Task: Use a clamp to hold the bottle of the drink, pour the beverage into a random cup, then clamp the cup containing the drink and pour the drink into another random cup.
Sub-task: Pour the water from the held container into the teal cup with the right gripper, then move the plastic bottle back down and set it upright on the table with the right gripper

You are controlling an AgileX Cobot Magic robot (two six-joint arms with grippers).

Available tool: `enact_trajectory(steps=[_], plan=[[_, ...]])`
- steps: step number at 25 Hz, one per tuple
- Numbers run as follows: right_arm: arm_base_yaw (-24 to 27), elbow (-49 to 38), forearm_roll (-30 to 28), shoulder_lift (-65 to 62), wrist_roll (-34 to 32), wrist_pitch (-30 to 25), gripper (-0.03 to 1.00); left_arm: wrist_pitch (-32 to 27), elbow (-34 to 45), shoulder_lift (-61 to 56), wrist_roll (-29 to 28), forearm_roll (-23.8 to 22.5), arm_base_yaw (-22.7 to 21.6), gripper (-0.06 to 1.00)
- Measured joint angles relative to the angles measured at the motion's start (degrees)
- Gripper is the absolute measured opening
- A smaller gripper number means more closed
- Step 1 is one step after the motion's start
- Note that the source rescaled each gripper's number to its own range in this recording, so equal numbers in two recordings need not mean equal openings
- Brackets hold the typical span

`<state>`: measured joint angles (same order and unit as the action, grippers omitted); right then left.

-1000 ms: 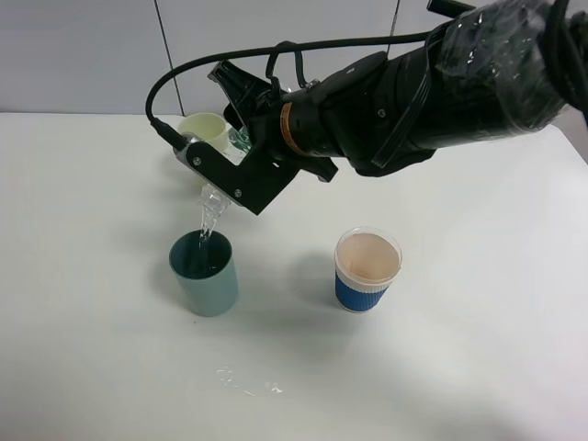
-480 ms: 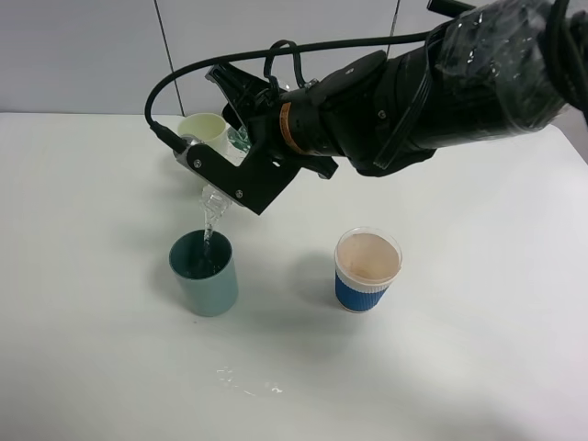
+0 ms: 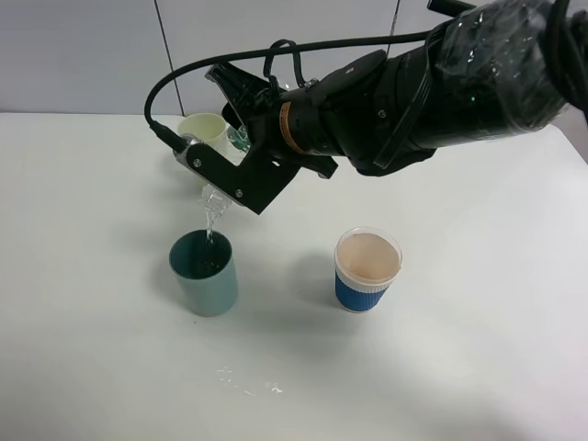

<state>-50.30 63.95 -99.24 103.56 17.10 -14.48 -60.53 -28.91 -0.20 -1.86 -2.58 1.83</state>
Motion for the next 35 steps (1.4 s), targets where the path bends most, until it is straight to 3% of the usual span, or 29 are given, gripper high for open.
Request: enact_trajectory(steps=[8,15,20,24,32,35], plan=[[0.0,0.0,0.0,0.0,0.4,0.1,0.02,0.0,0.0,0.0,0.0,0.0,0.0,1.00],[0.0,0.0,0.0,0.0,6.6,0.1,0.02,0.0,0.0,0.0,0.0,0.0,0.0,1.00],[0.0,0.0,0.0,0.0,3.4,0.1,0.02,0.0,0.0,0.0,0.0,0.0,0.0,1.00],[0.0,0.0,0.0,0.0,-9.0,0.1,0.02,0.0,0.0,0.0,0.0,0.0,0.0,1.00],[0.0,0.0,0.8,0.0,-50.8,0.2,0.02,0.0,0.0,0.0,0.0,0.0,0.0,1.00],[0.0,0.0,1.4,0.0,-61.5,0.2,0.02,0.0,0.0,0.0,0.0,0.0,0.0,1.00]])
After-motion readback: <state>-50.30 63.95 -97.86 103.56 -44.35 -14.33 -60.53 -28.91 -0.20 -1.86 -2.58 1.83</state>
